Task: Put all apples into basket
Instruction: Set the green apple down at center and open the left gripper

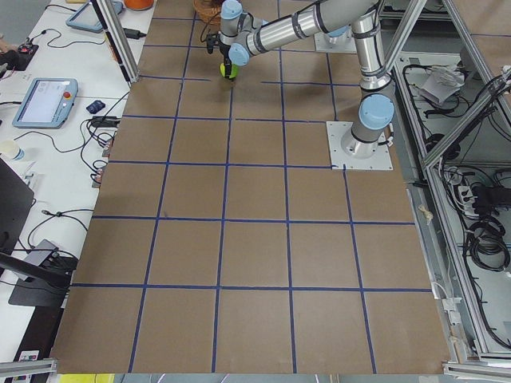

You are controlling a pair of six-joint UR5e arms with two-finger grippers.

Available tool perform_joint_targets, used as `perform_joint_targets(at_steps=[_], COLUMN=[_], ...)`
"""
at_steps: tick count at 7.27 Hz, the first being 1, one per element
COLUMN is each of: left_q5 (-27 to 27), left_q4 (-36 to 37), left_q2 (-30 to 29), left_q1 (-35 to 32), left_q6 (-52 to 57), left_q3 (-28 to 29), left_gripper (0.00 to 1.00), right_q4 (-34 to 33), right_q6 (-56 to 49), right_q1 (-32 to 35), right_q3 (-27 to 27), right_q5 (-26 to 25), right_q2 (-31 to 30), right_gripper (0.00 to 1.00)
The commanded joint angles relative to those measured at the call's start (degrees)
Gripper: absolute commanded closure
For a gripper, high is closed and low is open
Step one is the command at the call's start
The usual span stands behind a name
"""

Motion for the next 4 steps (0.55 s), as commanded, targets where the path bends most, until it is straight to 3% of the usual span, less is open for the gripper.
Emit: perform_joint_targets(at_steps=[1,3,4], left_q5=[0.5,0.6,0.5], left_q4=[-1.0,-10.6,-20.4], left_q2=[1.4,6.9,10.3], left_q1=[1.0,6.4,10.2], left_q6=[0.2,8.6,15.7], left_q3=[0.8,2.9,6.8], left_gripper=[0.0,0.0,0.0], right_q4=[-0.5,-0.1,0.1], right_q6=[-0.1,-0.7,-2.8], right_q1=[-0.1,-1.5,-1.6], right_q3=[0.6,0.7,0.6], right_q5=[-0.4,-1.9,-2.1], right_q2=[2.2,2.7,2.6], right_gripper=[0.81,0.35,0.1])
